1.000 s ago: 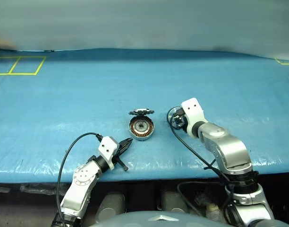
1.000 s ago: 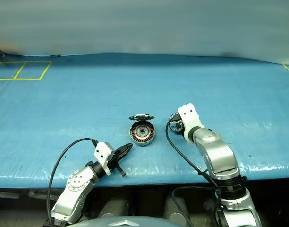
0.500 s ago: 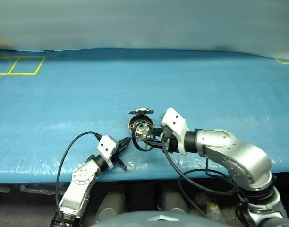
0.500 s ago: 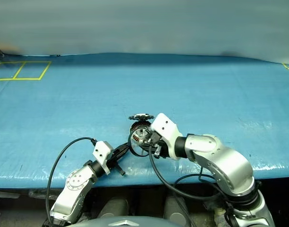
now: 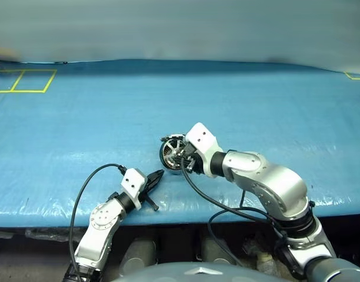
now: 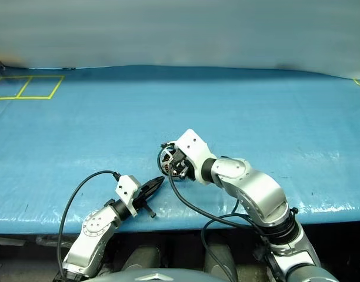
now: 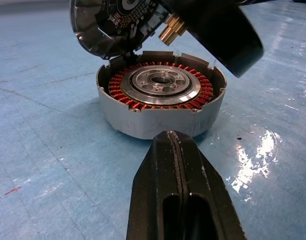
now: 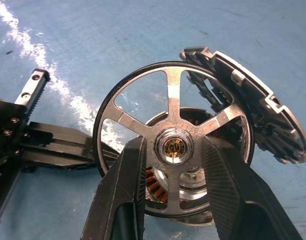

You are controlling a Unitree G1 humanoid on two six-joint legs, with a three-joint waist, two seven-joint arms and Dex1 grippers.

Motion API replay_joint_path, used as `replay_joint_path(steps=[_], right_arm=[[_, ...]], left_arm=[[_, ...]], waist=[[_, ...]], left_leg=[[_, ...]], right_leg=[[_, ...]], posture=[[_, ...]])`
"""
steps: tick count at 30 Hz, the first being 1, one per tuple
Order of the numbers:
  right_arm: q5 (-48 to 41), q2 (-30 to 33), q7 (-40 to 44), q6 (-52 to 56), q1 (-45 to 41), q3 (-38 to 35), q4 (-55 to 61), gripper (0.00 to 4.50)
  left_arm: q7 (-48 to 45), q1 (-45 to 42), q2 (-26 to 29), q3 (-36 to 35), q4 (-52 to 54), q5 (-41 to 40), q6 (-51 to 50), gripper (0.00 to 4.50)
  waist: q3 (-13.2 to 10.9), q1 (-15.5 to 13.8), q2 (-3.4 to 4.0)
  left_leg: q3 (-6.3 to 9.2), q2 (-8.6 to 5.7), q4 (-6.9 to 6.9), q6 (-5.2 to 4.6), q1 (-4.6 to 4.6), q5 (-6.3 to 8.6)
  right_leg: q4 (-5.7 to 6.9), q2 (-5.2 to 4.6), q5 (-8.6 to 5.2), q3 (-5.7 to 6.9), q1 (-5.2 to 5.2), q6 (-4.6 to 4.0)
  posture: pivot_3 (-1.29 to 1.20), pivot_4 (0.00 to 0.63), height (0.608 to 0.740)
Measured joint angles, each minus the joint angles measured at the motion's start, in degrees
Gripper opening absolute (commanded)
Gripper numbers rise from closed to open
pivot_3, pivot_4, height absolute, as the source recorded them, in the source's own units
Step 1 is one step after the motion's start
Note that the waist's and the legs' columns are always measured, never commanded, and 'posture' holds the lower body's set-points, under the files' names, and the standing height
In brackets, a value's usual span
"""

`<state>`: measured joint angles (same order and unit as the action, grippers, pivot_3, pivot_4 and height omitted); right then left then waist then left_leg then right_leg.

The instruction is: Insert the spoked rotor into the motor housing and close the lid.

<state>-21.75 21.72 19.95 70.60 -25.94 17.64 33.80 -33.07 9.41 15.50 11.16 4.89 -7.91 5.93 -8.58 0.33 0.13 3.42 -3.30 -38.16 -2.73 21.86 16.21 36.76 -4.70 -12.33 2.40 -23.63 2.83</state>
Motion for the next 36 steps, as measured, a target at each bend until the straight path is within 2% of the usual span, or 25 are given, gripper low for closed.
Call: replay_joint_path(steps=[9,22,23,28,36], right_arm=[[2.5,-1.14,-1.24,-1.38,0.43,1.05,-4.5,1.31],[3.12,0.2,0.13,-1.37,0.59,2.14,-4.33,1.31],[3.15,0.18,0.13,-1.42,0.59,2.17,-4.33,2.03],[3.31,-1.09,-0.28,-1.32,0.53,2.04,-4.37,3.52],[2.81,-1.35,-0.56,0.52,0.3,-2.23,-1.82,3.52]], left_arm=[[-0.73,-0.03,-0.46,0.14,-0.01,0.04,1.45,0.0],[-0.7,0.18,-0.6,0.14,-0.17,0.07,1.91,0.0],[-0.69,0.2,-0.6,0.14,-0.17,0.08,1.91,0.0],[-0.67,0.26,-0.6,0.14,-0.2,0.12,1.91,0.0],[-0.67,0.33,-0.56,0.14,-0.2,0.16,1.89,0.0]], waist=[[0.0,0.17,0.0],[0.0,0.1,0.0],[0.0,0.11,0.0],[0.0,0.19,0.0],[0.0,0.16,0.01]], left_leg=[[0.0,-0.01,0.0,-0.06,0.0,0.04],[0.0,-0.01,0.0,-0.1,0.0,0.06],[0.0,-0.01,0.0,-0.1,0.0,0.06],[0.0,-0.01,0.0,-0.07,0.0,0.04],[0.0,-0.01,0.0,-0.09,0.0,0.05]], right_leg=[[0.01,0.0,0.0,0.0,0.0,0.0],[0.0,0.01,0.0,0.01,0.01,0.0],[0.0,0.0,0.0,0.01,0.01,0.0],[0.02,0.01,0.0,0.0,0.0,0.0],[0.02,0.01,0.0,0.0,0.0,0.0]], posture=[[0.0,0.15,0.74],[0.0,0.15,0.74],[0.0,0.15,0.74],[0.0,0.15,0.74],[0.0,0.15,0.74]])
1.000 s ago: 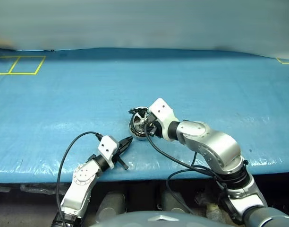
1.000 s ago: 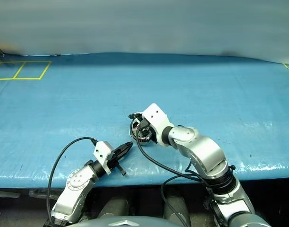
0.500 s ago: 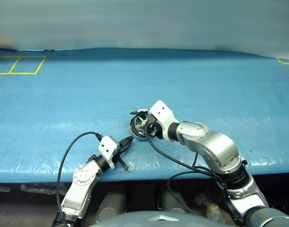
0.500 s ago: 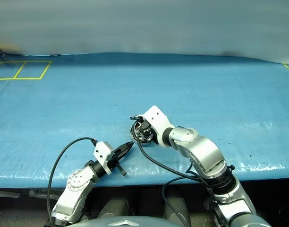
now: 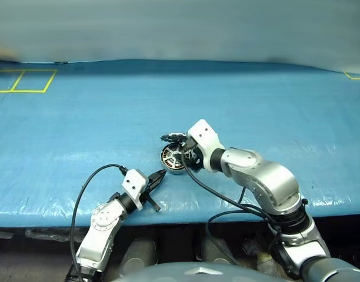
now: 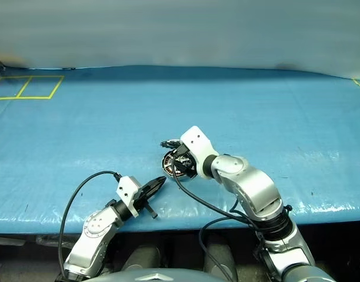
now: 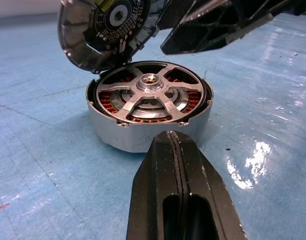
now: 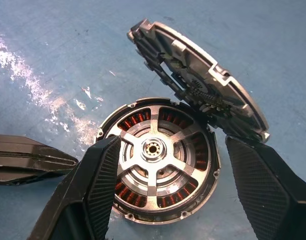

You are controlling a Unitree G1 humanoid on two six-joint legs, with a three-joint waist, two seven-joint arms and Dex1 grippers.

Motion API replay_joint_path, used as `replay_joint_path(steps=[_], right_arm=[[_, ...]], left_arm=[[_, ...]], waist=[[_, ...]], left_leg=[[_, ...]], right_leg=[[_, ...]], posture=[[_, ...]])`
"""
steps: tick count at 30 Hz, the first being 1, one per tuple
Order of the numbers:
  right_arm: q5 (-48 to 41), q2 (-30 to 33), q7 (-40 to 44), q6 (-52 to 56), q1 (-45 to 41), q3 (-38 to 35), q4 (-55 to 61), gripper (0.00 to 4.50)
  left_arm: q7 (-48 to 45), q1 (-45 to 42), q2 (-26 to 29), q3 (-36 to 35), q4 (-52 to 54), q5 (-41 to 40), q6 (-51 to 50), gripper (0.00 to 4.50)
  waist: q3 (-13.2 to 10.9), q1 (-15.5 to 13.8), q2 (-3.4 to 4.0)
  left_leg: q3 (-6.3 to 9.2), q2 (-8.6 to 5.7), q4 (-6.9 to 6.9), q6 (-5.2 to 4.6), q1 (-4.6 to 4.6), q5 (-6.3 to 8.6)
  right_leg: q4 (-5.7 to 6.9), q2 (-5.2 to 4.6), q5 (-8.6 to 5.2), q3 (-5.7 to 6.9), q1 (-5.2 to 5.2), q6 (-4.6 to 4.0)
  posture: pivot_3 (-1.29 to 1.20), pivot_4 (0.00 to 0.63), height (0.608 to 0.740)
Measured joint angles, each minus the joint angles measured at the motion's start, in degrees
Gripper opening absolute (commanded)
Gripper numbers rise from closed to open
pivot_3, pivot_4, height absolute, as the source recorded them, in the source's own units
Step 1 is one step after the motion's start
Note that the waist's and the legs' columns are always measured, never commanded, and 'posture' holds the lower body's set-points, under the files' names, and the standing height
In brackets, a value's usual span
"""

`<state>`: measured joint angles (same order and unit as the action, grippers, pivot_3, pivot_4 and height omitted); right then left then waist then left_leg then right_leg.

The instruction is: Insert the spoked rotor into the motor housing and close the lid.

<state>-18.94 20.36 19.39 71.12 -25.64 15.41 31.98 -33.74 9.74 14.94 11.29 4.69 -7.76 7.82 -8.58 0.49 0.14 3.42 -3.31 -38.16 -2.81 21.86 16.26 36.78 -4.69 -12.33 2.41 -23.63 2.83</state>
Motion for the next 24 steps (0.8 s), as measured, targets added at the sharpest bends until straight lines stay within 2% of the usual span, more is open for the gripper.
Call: replay_joint_path(steps=[3,8,12,16,20,24], right_arm=[[-1.05,1.75,0.64,1.84,0.54,-1.22,2.64,3.52],[-2.46,11.11,3.07,6.88,1.5,-3.12,4.7,3.52],[-1.66,11.16,1.94,7.09,1.0,-6.24,1.63,3.52],[-0.51,9.22,0.12,6.4,1.04,-6.8,-1.51,2.64],[-1.25,6.17,0.2,6.29,2.05,-6.22,-1.61,1.33],[-2.67,0.24,-0.01,4.29,2.75,-6.09,-0.45,0.01]], left_arm=[[-0.03,-0.03,0.01,0.01,0.0,0.0,-0.02,0.0],[-0.09,-0.06,0.21,0.0,0.0,-0.02,-0.06,0.0],[-0.18,-0.3,0.19,0.14,0.0,-0.05,-0.07,0.0],[-0.18,-0.35,0.19,0.3,0.0,-0.05,-0.07,0.0],[-0.05,-0.36,0.2,0.3,0.0,-0.05,-0.1,0.0],[-0.02,-0.35,0.28,0.29,0.0,-0.05,-0.17,0.0]], waist=[[0.0,0.0,0.0],[0.0,-0.26,0.0],[0.0,0.05,0.0],[0.0,-0.02,0.0],[0.0,-0.02,0.0],[-0.01,0.04,0.01]], left_leg=[[0.0,0.0,-0.01,-0.03,0.0,0.02],[-0.01,-0.02,-0.04,-0.12,0.0,0.07],[-0.02,0.04,-0.01,-0.09,0.0,0.05],[-0.03,0.01,-0.02,-0.09,0.01,0.05],[-0.02,0.01,0.0,-0.09,0.02,0.05],[-0.01,0.02,0.0,-0.09,0.01,0.05]], right_leg=[[-0.01,-0.01,0.0,0.0,0.01,0.0],[-0.03,-0.04,0.01,0.01,0.04,0.02],[0.0,-0.04,0.0,0.0,0.02,0.0],[0.0,-0.03,0.0,0.0,0.02,0.0],[-0.02,-0.03,0.0,-0.01,0.01,0.0],[0.0,-0.01,0.0,0.0,0.0,0.0]], posture=[[0.0,0.15,0.74],[0.0,0.15,0.74],[0.0,0.15,0.74],[0.0,0.15,0.74],[0.0,0.15,0.74],[0.0,0.15,0.74]])
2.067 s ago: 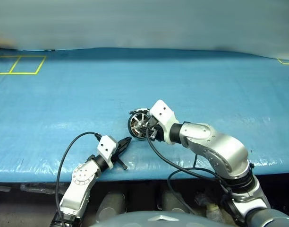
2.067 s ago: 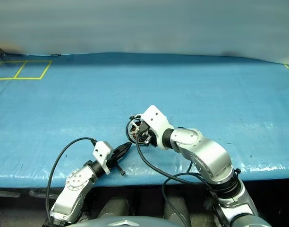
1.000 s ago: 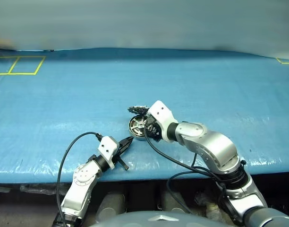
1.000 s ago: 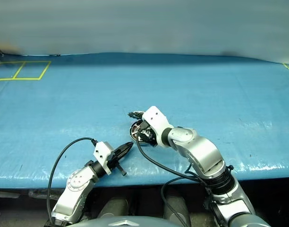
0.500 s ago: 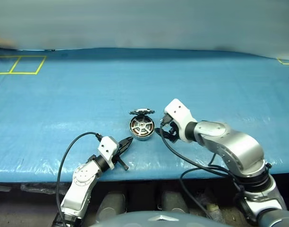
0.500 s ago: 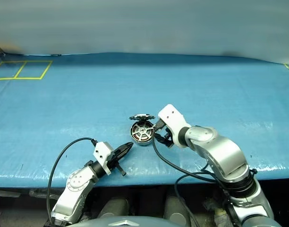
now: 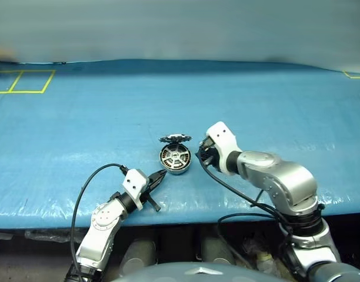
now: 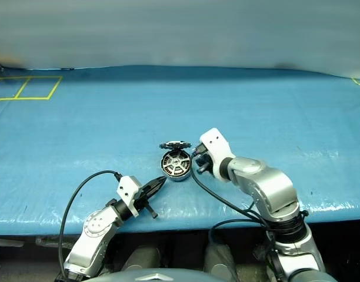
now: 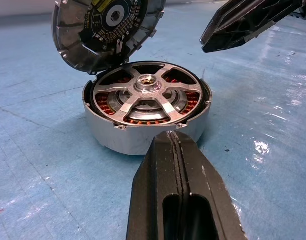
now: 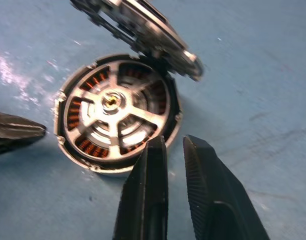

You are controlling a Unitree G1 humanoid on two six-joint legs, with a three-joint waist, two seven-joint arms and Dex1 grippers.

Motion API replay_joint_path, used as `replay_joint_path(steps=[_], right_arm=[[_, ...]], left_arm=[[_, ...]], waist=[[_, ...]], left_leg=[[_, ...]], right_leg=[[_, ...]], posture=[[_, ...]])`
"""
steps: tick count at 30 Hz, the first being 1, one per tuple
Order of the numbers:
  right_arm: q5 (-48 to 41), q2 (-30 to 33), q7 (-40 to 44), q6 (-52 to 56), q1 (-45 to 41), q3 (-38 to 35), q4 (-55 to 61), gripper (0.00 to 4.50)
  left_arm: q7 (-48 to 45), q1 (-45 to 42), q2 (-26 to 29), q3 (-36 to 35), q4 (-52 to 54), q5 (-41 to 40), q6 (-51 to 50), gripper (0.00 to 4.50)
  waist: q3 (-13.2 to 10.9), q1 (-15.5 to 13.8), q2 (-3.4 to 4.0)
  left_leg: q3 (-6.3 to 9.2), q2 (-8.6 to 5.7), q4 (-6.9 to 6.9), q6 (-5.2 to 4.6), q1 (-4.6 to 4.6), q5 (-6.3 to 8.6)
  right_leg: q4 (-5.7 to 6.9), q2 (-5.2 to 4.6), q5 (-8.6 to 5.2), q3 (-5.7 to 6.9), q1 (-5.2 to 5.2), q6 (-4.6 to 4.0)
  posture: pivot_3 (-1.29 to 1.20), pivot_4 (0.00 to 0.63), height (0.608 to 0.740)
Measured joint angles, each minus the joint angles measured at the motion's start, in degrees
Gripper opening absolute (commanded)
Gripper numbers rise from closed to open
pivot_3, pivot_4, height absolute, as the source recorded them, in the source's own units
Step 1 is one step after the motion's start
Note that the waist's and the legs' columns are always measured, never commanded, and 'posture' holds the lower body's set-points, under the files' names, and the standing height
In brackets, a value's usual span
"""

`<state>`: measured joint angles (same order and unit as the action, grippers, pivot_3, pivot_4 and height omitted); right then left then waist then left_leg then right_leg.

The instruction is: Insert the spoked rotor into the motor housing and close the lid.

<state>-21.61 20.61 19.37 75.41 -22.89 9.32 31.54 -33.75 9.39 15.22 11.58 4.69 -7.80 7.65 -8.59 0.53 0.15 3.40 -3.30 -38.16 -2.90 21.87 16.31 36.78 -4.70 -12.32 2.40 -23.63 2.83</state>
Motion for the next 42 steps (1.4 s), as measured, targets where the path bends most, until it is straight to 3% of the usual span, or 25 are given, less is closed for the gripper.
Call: replay_joint_path(steps=[20,42], right_arm=[[4.37,-7.39,-3.89,-13.67,4.26,3.74,-7.25,0.01],[5.64,-9.24,-4.46,-16.04,7.21,3.91,-8.21,0.01]], left_arm=[[0.04,0.11,-0.11,-0.01,0.0,-0.01,-0.14,0.0],[-0.07,0.19,-0.12,0.13,0.0,-0.01,-0.94,0.0]], waist=[[0.0,0.07,0.0],[0.01,0.07,0.01]], left_leg=[[0.0,-0.03,-0.01,0.19,-0.02,-0.11],[0.0,-0.03,-0.01,0.11,-0.09,-0.07]], right_leg=[[0.02,0.02,0.01,-0.02,0.0,0.02],[0.04,0.03,0.01,-0.02,0.03,0.02]], posture=[[0.0,0.15,0.74],[0.0,0.15,0.74]])
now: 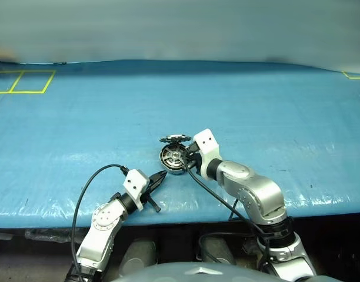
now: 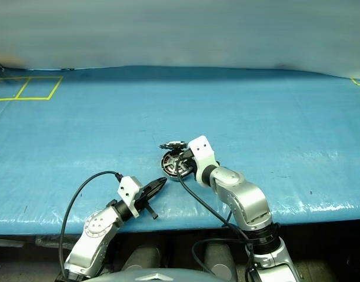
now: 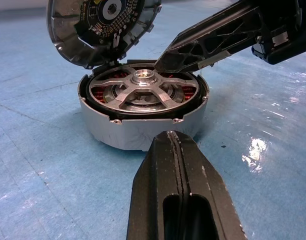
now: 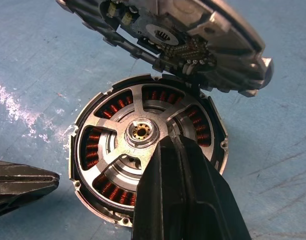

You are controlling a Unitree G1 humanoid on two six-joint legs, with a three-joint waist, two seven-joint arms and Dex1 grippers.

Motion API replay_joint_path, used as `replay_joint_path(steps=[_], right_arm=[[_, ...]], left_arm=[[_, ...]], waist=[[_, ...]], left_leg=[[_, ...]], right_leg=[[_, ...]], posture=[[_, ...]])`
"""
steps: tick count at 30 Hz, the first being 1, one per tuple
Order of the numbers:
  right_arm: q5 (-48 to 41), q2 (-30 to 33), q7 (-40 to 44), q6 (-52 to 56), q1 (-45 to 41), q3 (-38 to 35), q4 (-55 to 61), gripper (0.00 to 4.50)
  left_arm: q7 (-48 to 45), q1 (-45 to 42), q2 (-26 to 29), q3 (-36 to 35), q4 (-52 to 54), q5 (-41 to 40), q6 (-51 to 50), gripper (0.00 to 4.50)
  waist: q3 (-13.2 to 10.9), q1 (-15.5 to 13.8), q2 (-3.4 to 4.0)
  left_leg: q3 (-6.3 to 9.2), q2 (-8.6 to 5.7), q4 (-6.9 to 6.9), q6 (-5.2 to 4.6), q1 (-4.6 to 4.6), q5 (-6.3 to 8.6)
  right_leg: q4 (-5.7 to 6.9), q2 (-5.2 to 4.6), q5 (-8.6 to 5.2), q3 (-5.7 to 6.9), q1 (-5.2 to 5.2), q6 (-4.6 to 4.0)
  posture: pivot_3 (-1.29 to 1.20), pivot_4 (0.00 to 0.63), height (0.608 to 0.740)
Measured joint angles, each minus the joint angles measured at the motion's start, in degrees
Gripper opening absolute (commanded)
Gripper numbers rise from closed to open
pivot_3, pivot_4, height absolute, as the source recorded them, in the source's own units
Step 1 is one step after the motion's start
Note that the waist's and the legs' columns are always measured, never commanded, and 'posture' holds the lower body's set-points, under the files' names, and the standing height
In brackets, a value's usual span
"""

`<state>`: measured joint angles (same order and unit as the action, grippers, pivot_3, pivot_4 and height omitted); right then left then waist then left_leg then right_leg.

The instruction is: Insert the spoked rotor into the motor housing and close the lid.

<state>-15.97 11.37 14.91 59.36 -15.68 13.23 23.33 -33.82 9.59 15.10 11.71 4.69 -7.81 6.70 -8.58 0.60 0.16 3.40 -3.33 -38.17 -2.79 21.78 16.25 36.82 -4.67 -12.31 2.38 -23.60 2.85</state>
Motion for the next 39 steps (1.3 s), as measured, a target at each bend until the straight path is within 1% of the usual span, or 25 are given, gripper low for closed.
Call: replay_joint_path(steps=[5,11,18,25,28,32,39], right_arm=[[-0.03,-0.55,-0.36,0.02,-0.01,-0.13,1.84,0.01],[-0.02,-3.51,-0.56,-1.0,-0.01,0.83,2.11,0.01],[0.97,-5.38,-0.77,-6.96,1.88,2.32,-2.36,0.01],[1.36,-5.06,0.38,-13.15,3.97,2.36,-5.6,0.01],[0.99,-5.67,0.56,-14.54,4.97,1.7,-6.06,0.01],[-0.87,-8.64,0.27,-15.18,6.08,-0.9,-7.33,0.01],[-1.17,-9.59,-0.27,-15.85,7.5,-1.75,-7.56,0.01]], left_arm=[[-0.02,-0.02,-0.04,0.02,0.0,0.0,0.0,0.0],[-0.12,-0.2,-0.05,0.08,0.0,-0.01,0.0,0.0],[-0.04,-0.21,-0.1,0.07,-0.01,0.0,0.0,0.0],[-0.02,-0.33,-0.23,0.07,-0.24,0.0,0.01,0.0],[-0.04,-0.35,-0.23,0.06,-0.25,0.0,0.01,0.0],[-0.07,-0.47,-0.23,0.08,-0.26,0.0,0.0,0.0],[-0.07,-0.77,-0.24,0.06,-0.26,-0.01,-0.03,0.0]], waist=[[0.0,0.02,0.0],[0.0,0.02,0.0],[0.0,0.03,0.0],[0.01,0.04,0.01],[0.03,0.02,0.01],[0.06,0.05,0.0],[0.14,0.01,0.0]], left_leg=[[0.0,0.0,0.01,0.0,0.0,0.0],[0.0,0.0,0.01,0.0,0.0,0.0],[-0.01,0.0,0.02,0.1,0.0,-0.06],[0.0,0.01,0.01,-0.06,-0.2,0.03],[0.01,0.02,0.0,-0.06,-0.24,0.03],[0.0,0.03,-0.01,-0.05,-0.27,0.03],[0.01,0.04,-0.01,-0.04,-0.32,0.02]], right_leg=[[0.0,0.0,0.0,-0.01,-0.01,0.0],[0.0,0.01,0.0,0.0,-0.02,0.0],[0.0,0.02,0.0,-0.01,-0.02,0.0],[0.0,0.03,0.0,0.0,-0.02,0.0],[0.0,0.03,0.0,0.0,-0.01,0.0],[0.01,0.04,0.0,-0.01,0.0,0.0],[0.02,0.04,0.0,0.0,0.04,0.0]], posture=[[0.0,0.15,0.74],[0.0,0.15,0.74],[0.0,0.15,0.74],[0.0,0.15,0.74],[0.0,0.15,0.74],[0.0,0.15,0.74],[0.0,0.15,0.74]])
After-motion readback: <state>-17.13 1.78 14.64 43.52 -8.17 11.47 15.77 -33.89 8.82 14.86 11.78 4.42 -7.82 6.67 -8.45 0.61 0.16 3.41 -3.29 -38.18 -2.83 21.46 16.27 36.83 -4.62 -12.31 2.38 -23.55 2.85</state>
